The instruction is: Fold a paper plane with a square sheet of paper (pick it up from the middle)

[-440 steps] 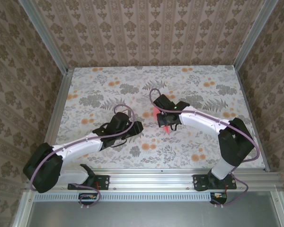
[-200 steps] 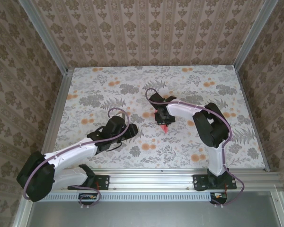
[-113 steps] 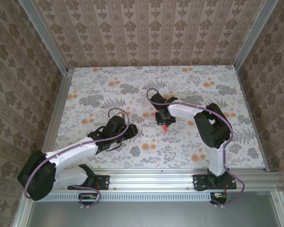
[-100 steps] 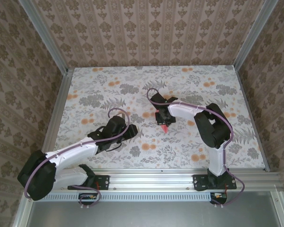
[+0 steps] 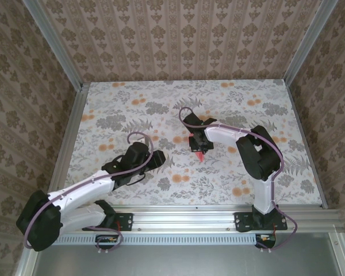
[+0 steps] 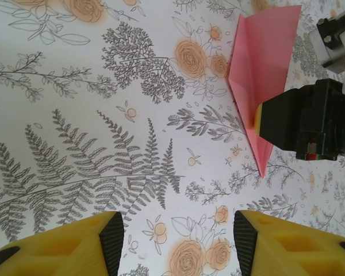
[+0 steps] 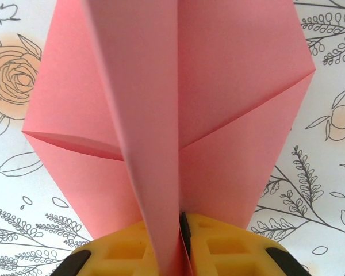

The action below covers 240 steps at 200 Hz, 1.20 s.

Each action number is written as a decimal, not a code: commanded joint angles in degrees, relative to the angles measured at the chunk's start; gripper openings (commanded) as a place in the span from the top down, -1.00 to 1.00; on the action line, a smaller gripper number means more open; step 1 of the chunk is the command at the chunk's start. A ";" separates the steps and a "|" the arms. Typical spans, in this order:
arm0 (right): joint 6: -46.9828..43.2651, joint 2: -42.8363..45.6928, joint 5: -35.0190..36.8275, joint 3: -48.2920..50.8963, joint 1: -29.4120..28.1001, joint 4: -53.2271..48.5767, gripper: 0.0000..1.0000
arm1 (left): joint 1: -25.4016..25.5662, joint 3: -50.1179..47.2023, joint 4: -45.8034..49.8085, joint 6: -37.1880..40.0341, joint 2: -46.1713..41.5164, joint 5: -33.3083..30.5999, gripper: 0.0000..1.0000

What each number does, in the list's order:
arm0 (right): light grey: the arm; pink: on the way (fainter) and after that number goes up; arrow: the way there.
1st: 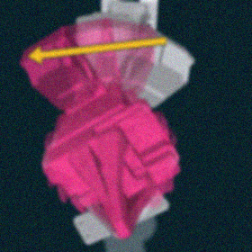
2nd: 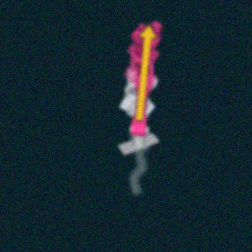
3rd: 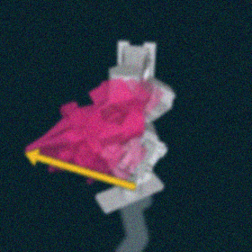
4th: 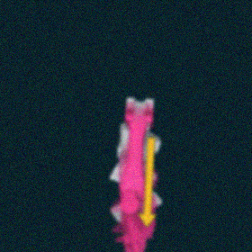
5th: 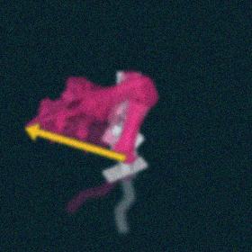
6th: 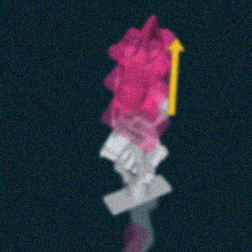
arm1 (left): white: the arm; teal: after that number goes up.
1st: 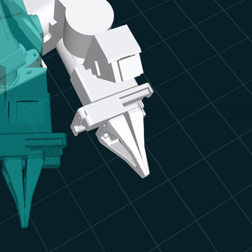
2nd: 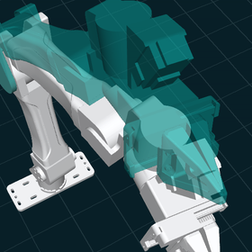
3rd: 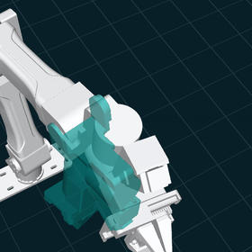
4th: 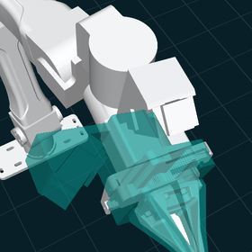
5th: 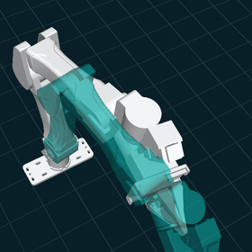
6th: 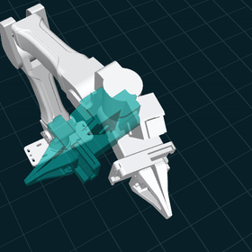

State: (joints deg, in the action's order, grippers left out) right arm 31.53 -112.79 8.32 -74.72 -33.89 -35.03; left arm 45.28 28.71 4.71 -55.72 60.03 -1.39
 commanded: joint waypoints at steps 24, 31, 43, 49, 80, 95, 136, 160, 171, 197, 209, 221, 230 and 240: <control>-0.68 0.02 -1.27 -1.41 0.40 -4.82 0.57 | -0.14 -1.28 2.77 0.85 -3.65 -1.77 -0.17; -0.95 0.78 -0.76 -2.65 0.40 -5.85 0.53 | -0.15 -1.41 3.05 1.09 -4.19 -2.13 -0.18; -1.20 2.27 -0.01 -3.94 0.41 -7.15 0.46 | -0.36 -1.47 3.65 1.46 -4.86 -2.65 -0.20; -1.38 3.27 0.44 -4.73 0.45 -7.89 0.40 | -0.53 -1.40 3.96 1.82 -5.04 -2.71 -0.22; -1.97 8.73 1.57 -6.68 0.45 -9.91 0.23 | -1.39 0.69 6.10 4.42 -4.87 -2.95 -0.33; -2.25 11.13 1.88 -7.63 0.40 -11.19 0.17 | -1.42 1.94 7.62 5.37 -4.58 -3.95 -0.43; -4.98 23.39 10.25 -6.38 0.40 -10.41 0.04 | -3.44 5.04 12.45 8.74 -5.10 -6.86 -0.93; -9.45 34.43 20.11 -0.91 0.47 -5.43 -0.18 | -5.71 8.12 17.87 12.05 -5.18 -11.53 -1.00; -11.86 39.60 24.82 3.99 0.74 -0.85 -0.44 | -6.92 9.21 19.40 13.99 -5.35 -13.47 -1.00; -17.03 49.56 28.77 16.29 3.48 10.76 -0.99 | -11.16 11.12 22.60 17.10 -5.59 -17.40 -1.00; -19.56 52.37 28.47 21.66 5.41 15.51 -1.00 | -13.05 11.37 23.48 18.37 -6.34 -20.09 -1.00; -20.92 53.63 28.86 25.74 7.27 18.80 -1.00 | -15.04 10.94 23.34 20.06 -7.00 -22.33 -1.00; -20.45 53.69 29.97 28.13 8.76 20.07 -1.00 | -17.40 10.84 23.65 20.98 -6.99 -22.62 -1.00; -19.72 53.20 29.91 30.00 10.59 21.00 -1.00 | -20.77 10.84 23.40 21.98 -6.57 -22.10 -1.00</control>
State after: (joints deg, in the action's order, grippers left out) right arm 14.61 -59.20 34.20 -49.91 -26.52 -21.63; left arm 29.80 38.33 25.34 -38.70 54.00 -19.22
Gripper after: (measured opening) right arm 0.998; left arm 0.999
